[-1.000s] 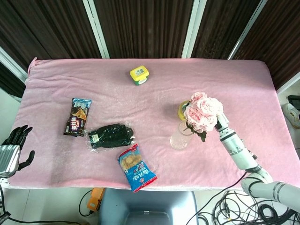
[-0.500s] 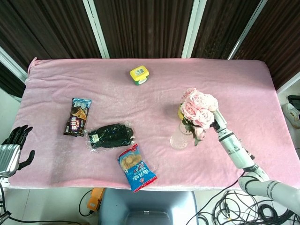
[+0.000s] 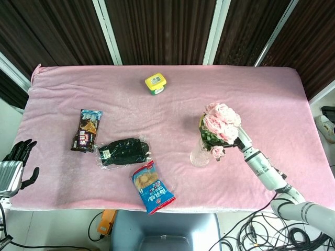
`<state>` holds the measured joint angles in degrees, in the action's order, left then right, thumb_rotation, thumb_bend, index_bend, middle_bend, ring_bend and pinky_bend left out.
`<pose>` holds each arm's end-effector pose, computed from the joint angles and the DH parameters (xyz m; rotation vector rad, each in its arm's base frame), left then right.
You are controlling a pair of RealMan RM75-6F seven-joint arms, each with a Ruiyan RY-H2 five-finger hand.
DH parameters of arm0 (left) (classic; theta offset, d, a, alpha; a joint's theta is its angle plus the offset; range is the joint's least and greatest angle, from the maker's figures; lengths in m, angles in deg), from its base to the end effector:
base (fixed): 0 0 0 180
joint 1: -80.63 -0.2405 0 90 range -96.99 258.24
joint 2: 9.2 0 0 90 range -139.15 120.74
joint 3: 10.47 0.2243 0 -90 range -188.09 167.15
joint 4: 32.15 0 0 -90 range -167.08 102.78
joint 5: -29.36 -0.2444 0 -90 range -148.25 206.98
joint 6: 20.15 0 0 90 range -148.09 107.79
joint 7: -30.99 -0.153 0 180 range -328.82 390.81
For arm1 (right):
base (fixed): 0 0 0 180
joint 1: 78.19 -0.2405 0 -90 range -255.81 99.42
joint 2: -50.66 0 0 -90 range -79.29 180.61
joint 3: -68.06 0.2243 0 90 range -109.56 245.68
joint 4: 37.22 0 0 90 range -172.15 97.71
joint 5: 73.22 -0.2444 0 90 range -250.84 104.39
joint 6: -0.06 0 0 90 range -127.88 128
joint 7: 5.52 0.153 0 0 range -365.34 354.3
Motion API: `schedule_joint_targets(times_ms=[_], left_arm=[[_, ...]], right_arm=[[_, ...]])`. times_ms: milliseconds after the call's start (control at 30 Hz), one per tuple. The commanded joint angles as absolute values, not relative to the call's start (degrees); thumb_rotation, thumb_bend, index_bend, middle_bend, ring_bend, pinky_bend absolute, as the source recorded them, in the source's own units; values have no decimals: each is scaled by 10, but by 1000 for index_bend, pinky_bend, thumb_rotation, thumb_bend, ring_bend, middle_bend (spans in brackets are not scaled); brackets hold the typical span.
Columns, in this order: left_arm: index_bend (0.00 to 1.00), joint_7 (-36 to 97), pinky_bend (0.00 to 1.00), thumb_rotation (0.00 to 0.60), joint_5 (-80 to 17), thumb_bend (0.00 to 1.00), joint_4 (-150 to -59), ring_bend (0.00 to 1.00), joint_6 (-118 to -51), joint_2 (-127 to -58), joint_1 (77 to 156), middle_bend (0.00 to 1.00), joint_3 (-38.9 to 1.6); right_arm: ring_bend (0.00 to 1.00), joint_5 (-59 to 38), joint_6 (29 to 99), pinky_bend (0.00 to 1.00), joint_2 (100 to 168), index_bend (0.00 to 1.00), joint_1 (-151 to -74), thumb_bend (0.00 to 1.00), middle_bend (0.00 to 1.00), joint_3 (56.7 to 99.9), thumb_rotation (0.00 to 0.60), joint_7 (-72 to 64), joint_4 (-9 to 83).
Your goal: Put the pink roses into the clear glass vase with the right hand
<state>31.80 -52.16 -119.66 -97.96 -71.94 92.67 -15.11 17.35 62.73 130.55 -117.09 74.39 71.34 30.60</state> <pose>-0.3068 0.2390 0.1254 -1.4455 -0.8555 -0.8412 -0.1944 -0.3718 0.0297 1.3992 -1.9043 1.7153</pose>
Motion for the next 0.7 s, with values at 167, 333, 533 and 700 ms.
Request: schedule_joint_targets(times_ms=[167,333,533,700], left_arm=[[113,322,327,600,-523,432,-1197,65,-982,-718,925,77,-149],[113,324,327,600,-523,434,-1197,65,-980,-717,925,77,-149],[113,324,327,600,-522,433,-1197,65,-978,-717,926,77,-150],[113,322,327,600,-523,434,-1198,67,-977,-717,926,78,-148]], right_arm=[[0,190,631,181,1292,10,-1166,214,9,719,600,721,300],[0,201,647,105,1285,0,-1148,133,0,696,600,676,285],[0,201,670,45,1274,0,-1111,101,0,671,600,594,281],[0,201,711,39,1254,0,-1068,101,0,653,600,511,294]])
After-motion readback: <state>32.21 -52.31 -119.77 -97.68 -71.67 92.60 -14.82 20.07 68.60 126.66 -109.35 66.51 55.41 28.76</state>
